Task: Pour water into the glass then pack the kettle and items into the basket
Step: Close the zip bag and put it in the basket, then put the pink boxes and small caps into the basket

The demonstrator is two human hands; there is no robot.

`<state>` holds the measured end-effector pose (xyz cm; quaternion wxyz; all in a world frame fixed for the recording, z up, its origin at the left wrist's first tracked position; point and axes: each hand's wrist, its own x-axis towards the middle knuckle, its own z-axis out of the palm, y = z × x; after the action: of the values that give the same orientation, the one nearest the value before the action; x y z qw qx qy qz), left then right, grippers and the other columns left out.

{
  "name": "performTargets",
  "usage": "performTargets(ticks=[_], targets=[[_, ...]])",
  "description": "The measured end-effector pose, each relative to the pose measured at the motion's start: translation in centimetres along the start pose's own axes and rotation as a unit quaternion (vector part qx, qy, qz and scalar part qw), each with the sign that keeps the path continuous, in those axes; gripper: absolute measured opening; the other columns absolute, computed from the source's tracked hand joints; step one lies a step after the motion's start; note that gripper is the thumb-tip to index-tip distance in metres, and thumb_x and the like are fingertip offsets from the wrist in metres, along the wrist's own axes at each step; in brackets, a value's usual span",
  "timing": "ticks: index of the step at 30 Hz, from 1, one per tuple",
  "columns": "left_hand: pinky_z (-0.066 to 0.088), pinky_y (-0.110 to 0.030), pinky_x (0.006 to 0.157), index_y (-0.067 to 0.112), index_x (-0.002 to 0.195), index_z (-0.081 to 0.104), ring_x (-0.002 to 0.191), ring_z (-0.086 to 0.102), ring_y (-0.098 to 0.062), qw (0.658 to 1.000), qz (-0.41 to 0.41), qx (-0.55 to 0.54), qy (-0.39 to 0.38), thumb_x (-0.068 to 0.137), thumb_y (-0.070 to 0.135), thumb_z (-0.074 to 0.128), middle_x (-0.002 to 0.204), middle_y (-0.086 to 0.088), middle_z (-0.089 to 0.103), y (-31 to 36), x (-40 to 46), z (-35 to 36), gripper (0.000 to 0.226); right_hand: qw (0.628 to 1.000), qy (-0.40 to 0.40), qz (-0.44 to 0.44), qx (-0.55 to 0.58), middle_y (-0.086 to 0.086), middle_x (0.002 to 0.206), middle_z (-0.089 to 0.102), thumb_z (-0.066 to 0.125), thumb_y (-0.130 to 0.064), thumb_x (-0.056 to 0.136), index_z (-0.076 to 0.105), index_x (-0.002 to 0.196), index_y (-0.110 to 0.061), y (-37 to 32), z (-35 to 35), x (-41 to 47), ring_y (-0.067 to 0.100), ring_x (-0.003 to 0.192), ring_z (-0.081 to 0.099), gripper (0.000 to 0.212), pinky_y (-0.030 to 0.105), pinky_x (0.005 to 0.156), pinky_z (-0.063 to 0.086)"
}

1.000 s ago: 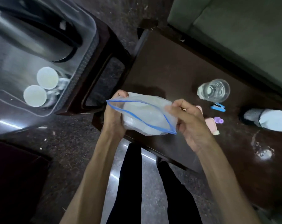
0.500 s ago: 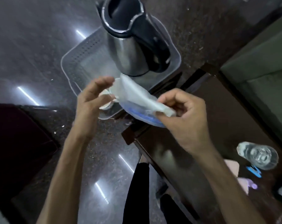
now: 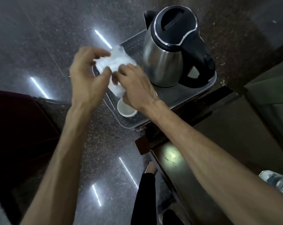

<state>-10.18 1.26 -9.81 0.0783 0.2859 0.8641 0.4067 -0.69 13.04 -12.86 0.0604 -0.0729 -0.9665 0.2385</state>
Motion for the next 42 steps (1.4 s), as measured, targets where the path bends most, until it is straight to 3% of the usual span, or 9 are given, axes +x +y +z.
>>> performTargets(ticks=[3, 5, 8, 12, 14, 17, 21, 30, 42], targets=[[0.045, -0.039, 0.108, 0.01, 0.125, 0.07, 0.127, 0.056, -0.029, 0.98, -0.016, 0.118, -0.159, 0.082, 0.009, 0.067, 0.134, -0.012, 0.062, -1.6, 0.2, 1.4, 0.043, 0.988, -0.147, 0.043, 0.033, 0.01, 0.106, 0.071, 0.062, -0.013, 0.081, 0.072, 0.103, -0.011, 1.0, 0.6, 0.0, 0.033, 0.102, 0.065, 0.025, 0.039, 0.089, 0.048], [0.042, -0.044, 0.114, 0.009, 0.136, 0.063, 0.137, 0.049, -0.033, 0.961, -0.02, 0.165, -0.22, 0.085, 0.011, 0.07, 0.145, -0.016, 0.054, -2.7, 0.3, 2.0, 0.052, 0.986, -0.119, 0.076, 0.092, 0.01, 0.096, 0.072, 0.059, -0.015, 0.077, 0.072, 0.091, -0.009, 1.0, 0.0, -0.2, 0.032, 0.091, 0.066, 0.021, 0.041, 0.081, 0.055], [0.041, -0.05, 0.112, 0.01, 0.147, 0.052, 0.14, 0.044, -0.037, 0.943, -0.037, 0.205, -0.26, 0.084, 0.027, 0.076, 0.15, -0.017, 0.047, -3.6, 0.7, 2.5, 0.07, 0.986, -0.044, 0.122, 0.107, 0.008, 0.108, 0.074, 0.061, -0.014, 0.079, 0.077, 0.104, -0.01, 1.3, -0.8, -0.7, 0.028, 0.101, 0.067, 0.03, 0.039, 0.087, 0.056], [0.043, -0.053, 0.114, 0.008, 0.153, 0.043, 0.139, 0.046, -0.039, 0.912, -0.035, 0.29, -0.289, 0.085, 0.036, 0.078, 0.153, -0.018, 0.043, -3.7, 1.2, 4.1, 0.081, 0.972, -0.173, 0.156, 0.039, 0.018, 0.106, 0.074, 0.057, -0.017, 0.09, 0.076, 0.105, -0.009, 1.2, -0.3, -0.8, 0.035, 0.093, 0.066, 0.025, 0.032, 0.07, 0.042], [0.045, -0.054, 0.111, 0.006, 0.15, 0.044, 0.133, 0.051, -0.042, 0.901, -0.035, 0.321, -0.291, 0.084, 0.038, 0.078, 0.149, -0.021, 0.045, -3.0, 1.3, 5.0, 0.081, 0.969, -0.191, 0.153, 0.048, 0.019, 0.109, 0.072, 0.053, -0.013, 0.092, 0.071, 0.106, -0.009, 1.3, -0.3, -1.3, 0.038, 0.1, 0.066, 0.023, 0.033, 0.071, 0.037], [0.048, -0.055, 0.106, 0.004, 0.145, 0.049, 0.129, 0.054, -0.044, 0.906, -0.034, 0.342, -0.246, 0.082, 0.03, 0.08, 0.149, -0.022, 0.046, -1.8, 1.2, 5.3, 0.075, 0.971, -0.106, 0.173, 0.13, 0.018, 0.111, 0.074, 0.054, -0.006, 0.09, 0.071, 0.11, -0.009, 1.7, -0.9, -2.8, 0.039, 0.103, 0.068, 0.027, 0.038, 0.071, 0.045], [0.05, -0.043, 0.091, 0.009, 0.133, 0.063, 0.123, 0.059, -0.033, 0.965, 0.004, 0.239, -0.106, 0.083, 0.016, 0.067, 0.143, -0.013, 0.056, 1.4, -1.3, 5.8, 0.05, 0.949, 0.053, 0.213, 0.226, 0.01, 0.119, 0.078, 0.054, -0.004, 0.089, 0.074, 0.122, -0.009, 2.5, -2.5, -6.8, 0.027, 0.11, 0.072, 0.039, 0.042, 0.092, 0.058], [0.048, -0.016, 0.088, 0.005, 0.101, 0.075, 0.097, 0.066, -0.011, 0.986, 0.062, -0.02, -0.154, 0.082, 0.001, 0.068, 0.104, -0.005, 0.072, 12.1, -16.7, 14.7, 0.02, 0.791, 0.247, 0.442, 0.345, -0.01, 0.101, 0.079, 0.061, -0.004, 0.087, 0.078, 0.109, -0.017, 5.0, -3.7, -24.1, 0.001, 0.092, 0.074, 0.031, 0.013, 0.081, 0.058], [0.055, -0.044, 0.091, 0.005, 0.119, 0.071, 0.11, 0.066, -0.033, 0.873, 0.099, 0.044, -0.475, 0.083, 0.011, 0.071, 0.122, -0.012, 0.068, 16.0, -36.1, 26.8, 0.036, 0.608, 0.268, 0.72, 0.2, 0.005, 0.105, 0.079, 0.07, -0.001, 0.083, 0.077, 0.109, -0.015, 4.0, -0.5, -50.4, 0.023, 0.094, 0.076, 0.031, 0.024, 0.084, 0.057]])
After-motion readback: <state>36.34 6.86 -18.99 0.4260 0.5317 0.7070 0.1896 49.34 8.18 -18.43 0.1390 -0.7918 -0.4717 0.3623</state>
